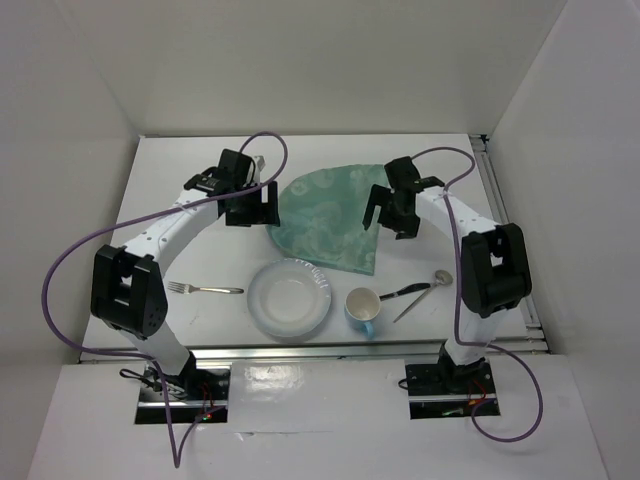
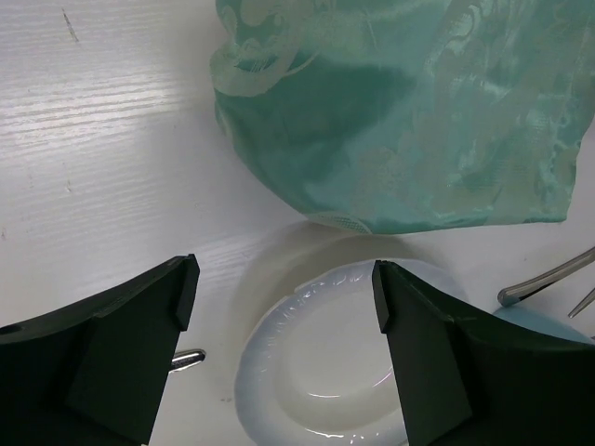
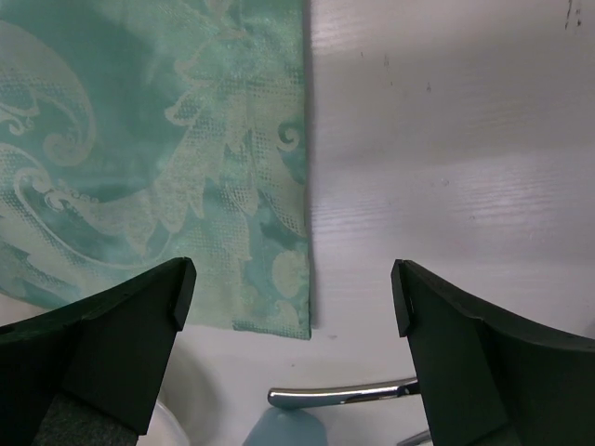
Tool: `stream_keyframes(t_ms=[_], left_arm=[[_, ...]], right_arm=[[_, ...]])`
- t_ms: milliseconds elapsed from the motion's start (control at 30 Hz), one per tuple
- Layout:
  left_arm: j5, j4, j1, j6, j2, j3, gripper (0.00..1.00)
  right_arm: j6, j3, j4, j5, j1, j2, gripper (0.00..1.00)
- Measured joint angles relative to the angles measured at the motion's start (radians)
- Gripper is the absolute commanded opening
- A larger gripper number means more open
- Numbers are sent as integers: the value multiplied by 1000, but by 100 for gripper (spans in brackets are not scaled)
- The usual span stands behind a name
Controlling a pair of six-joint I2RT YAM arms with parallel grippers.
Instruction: Set the dinner table for one person
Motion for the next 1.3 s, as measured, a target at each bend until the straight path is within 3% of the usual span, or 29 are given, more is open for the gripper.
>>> stream_keyframes(t_ms=[400,700,1033,1133,1233,1267,1300], left_arm=[[17,0,0,0,59,43,94],[22,0,6,-23,181,128,93],[90,24,78,-52,259,162,94],[134,52,92,-64,277,162,88],[180,71,93,-80,325,182,76],[202,79,93,-82,351,195,58],[210,83,93,-93,364,202,50]], right_arm=[[19,-157,43,-49,0,-95,100],[67,-295,119,-168,0,-108,88],[101,-283,184,-240,48,-33,86],[110,-251,189,-250,63,1,71],[121,-223,199,-248,66,36,44],[124,-215,200,-243,66,48,24],[123,-208,201,-245,65,58,15]])
